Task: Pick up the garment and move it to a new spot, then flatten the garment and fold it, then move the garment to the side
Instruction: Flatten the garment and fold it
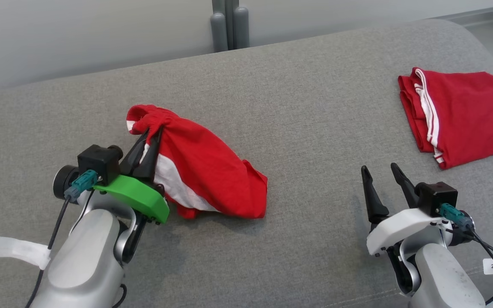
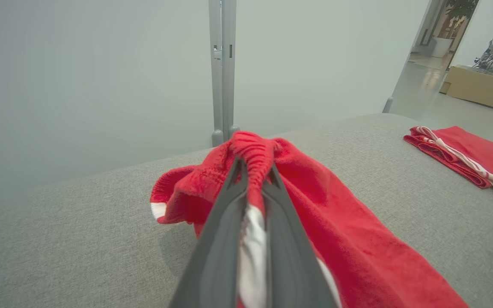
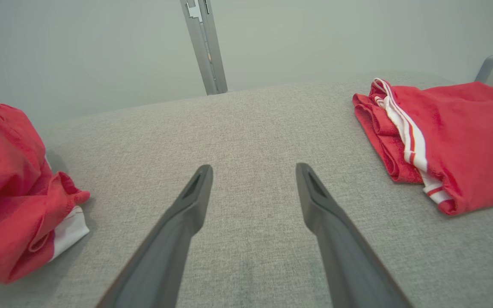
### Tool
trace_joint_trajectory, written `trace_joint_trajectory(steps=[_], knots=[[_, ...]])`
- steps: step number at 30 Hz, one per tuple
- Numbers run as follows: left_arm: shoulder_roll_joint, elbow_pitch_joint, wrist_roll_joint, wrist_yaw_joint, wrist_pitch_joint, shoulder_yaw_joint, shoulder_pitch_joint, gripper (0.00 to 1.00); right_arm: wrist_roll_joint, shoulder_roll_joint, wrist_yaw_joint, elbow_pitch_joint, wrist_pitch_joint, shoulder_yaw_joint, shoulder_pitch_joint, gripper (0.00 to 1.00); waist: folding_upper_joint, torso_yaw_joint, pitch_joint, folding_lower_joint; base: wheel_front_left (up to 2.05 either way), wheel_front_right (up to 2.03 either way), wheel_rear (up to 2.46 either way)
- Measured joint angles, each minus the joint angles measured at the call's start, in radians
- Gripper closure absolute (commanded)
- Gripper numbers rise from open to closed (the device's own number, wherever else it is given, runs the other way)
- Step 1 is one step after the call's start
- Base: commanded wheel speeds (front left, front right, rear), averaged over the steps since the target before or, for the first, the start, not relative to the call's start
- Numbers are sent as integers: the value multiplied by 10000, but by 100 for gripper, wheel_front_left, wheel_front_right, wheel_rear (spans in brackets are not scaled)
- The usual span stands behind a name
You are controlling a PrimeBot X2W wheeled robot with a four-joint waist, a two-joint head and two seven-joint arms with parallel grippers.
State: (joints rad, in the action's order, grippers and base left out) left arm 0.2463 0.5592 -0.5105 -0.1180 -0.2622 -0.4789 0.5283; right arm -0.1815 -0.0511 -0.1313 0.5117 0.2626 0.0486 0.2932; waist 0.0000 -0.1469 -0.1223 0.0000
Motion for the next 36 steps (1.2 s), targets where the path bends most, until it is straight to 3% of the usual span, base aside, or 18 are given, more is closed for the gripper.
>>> trace_joint_trajectory(steps=[7,12,16,22,24,25,26,27,36], knots=[[-552,-1275,-161,-6,61,221,57,100,-337,8,-2,31,0,203,-101,0,0,428,180,0,0,0,0],[-384,-1599,138,527,460,268,491,100,-491,8,0,2,0,362,-101,0,0,461,83,0,0,0,0],[-75,-865,293,842,1179,267,856,100,-591,4,0,2,0,579,45,0,0,263,-114,0,0,0,0],[219,662,318,1016,1185,531,1424,100,-633,8,0,-19,0,752,314,0,0,-163,-452,0,0,0,0],[288,1360,276,1028,1037,644,1555,80,-633,6,0,-40,0,792,389,0,0,-339,-597,0,0,0,0],[307,1712,222,1068,1011,696,1605,63,-633,6,0,-54,0,809,417,0,0,-423,-663,0,0,0,0],[359,2050,215,1085,913,748,1632,21,-633,6,0,-63,2,834,420,0,0,-503,-729,0,0,0,0],[372,2322,163,1114,744,861,1659,0,-633,6,0,-63,0,861,420,0,0,-567,-795,0,0,0,0],[0,3442,115,1035,46,1060,1582,0,-748,8,0,-311,0,1622,411,0,0,-379,-1047,0,0,0,0]])
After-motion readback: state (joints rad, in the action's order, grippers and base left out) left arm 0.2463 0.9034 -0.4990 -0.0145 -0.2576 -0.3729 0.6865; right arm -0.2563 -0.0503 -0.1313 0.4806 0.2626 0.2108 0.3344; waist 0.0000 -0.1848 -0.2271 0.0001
